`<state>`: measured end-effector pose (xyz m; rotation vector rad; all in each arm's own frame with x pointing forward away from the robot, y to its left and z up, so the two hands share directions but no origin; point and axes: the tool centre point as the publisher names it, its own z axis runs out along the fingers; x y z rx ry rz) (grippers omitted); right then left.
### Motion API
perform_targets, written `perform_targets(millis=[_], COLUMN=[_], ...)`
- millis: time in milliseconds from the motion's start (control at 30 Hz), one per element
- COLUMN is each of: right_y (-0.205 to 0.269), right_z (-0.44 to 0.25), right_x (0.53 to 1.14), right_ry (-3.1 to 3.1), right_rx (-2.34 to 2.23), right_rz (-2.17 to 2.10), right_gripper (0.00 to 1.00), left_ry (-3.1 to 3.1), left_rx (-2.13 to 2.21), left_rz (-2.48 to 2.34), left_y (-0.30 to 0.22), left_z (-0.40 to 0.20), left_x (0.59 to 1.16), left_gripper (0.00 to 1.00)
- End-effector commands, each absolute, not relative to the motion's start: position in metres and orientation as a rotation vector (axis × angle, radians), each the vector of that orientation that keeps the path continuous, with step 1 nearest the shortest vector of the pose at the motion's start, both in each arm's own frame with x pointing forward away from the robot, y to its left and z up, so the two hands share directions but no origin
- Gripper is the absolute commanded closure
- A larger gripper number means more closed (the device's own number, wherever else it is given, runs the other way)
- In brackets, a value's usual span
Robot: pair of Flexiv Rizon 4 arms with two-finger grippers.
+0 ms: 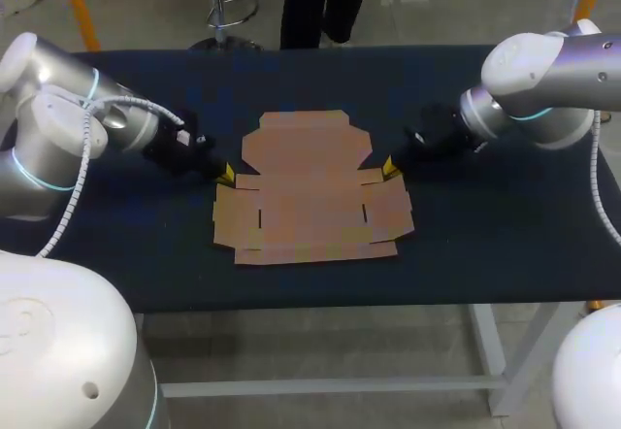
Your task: Assemble the packaging by folding the flat box into shape, placing the metal phone stand inside, and closing the box properly
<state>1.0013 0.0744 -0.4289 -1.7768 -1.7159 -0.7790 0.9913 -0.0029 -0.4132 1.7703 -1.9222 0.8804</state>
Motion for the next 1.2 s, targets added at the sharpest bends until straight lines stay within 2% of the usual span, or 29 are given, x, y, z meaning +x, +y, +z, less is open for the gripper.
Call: perform_targets(millis=[33,1200], right_y=[0.076,0.08], right_z=[-0.434,-0.426], right_x=[1.0,0.998], right_ry=[-1.71,-1.689], right_rx=[-1.768,-1.773], right_rz=[-0.792,-0.857], right_gripper=[1.0,1.0], left_ry=[-1.922,-1.955], left_rx=[1.764,1.757], left_rz=[0.879,0.883], left_y=[-0.005,-0.014], left_z=[-0.414,-0.408], left_x=[0.992,0.99], left_gripper=[1.0,1.0])
